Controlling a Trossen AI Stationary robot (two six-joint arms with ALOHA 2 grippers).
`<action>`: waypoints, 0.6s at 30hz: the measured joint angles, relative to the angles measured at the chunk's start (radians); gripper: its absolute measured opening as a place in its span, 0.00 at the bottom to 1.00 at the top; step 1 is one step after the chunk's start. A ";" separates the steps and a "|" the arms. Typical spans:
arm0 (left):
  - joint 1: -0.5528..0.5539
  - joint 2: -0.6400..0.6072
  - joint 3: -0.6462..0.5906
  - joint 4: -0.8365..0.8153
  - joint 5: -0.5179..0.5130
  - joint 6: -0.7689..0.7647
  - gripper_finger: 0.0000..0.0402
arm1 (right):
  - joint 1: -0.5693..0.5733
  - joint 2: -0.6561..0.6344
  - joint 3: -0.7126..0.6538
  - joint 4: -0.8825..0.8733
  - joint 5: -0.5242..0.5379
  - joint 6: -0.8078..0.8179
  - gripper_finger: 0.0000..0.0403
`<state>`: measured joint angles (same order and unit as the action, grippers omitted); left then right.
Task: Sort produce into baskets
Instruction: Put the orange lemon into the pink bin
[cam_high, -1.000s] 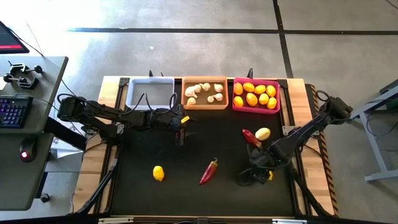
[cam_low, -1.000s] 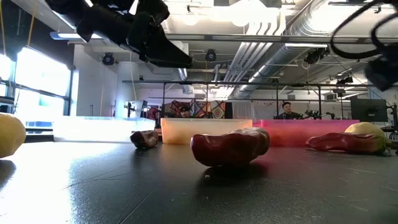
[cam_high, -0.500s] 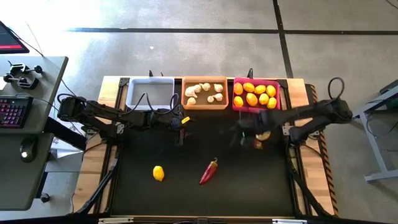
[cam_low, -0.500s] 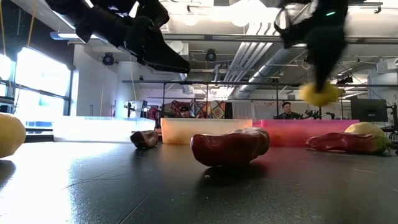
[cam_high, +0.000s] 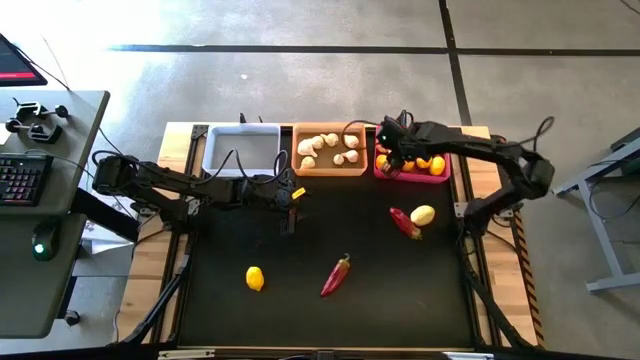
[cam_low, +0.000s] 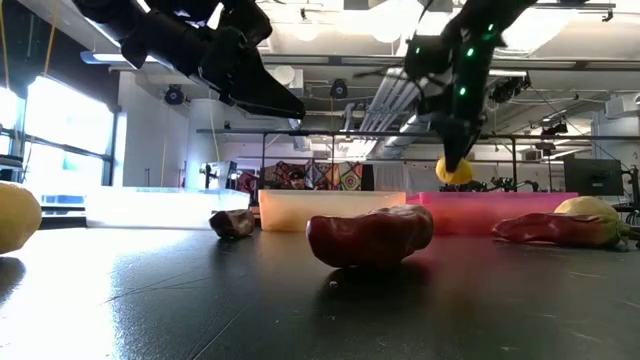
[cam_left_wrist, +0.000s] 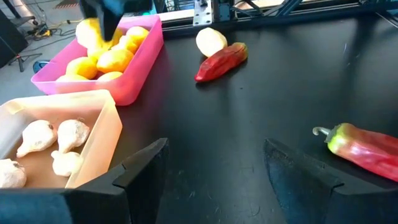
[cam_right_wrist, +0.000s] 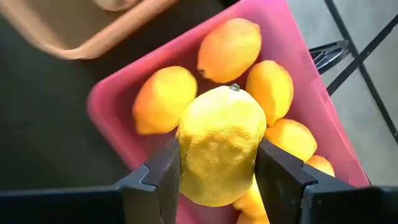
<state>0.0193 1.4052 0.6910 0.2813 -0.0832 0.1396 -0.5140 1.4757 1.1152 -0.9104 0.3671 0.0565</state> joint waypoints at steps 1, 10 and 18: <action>0.000 0.000 0.000 0.000 0.000 0.000 0.62 | -0.020 0.017 0.000 0.017 -0.004 -0.010 0.39; 0.000 0.000 0.000 0.000 0.000 0.001 0.62 | -0.164 0.159 0.000 0.131 -0.063 0.042 0.39; 0.000 0.000 0.000 0.001 0.000 0.002 0.62 | -0.189 0.254 -0.001 0.129 -0.083 0.099 0.43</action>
<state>0.0193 1.4052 0.6910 0.2821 -0.0830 0.1419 -0.7028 1.7292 1.1145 -0.7816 0.2839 0.1559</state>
